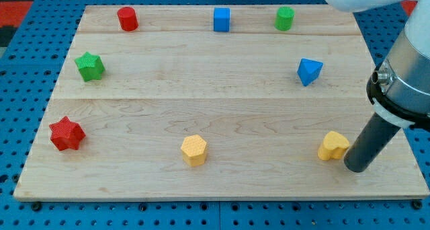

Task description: Move your arm closer to the blue triangle

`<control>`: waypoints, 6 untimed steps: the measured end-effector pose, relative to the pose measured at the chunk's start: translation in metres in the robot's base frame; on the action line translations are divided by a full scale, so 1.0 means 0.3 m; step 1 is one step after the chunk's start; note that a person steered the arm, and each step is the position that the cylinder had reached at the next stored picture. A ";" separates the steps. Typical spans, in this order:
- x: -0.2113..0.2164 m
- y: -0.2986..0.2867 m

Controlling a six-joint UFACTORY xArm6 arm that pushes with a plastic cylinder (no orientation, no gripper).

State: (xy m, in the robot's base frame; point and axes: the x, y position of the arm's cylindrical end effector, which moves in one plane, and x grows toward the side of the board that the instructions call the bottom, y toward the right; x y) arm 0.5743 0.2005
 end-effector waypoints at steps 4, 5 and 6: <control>-0.100 0.174; -0.244 0.086; -0.379 0.040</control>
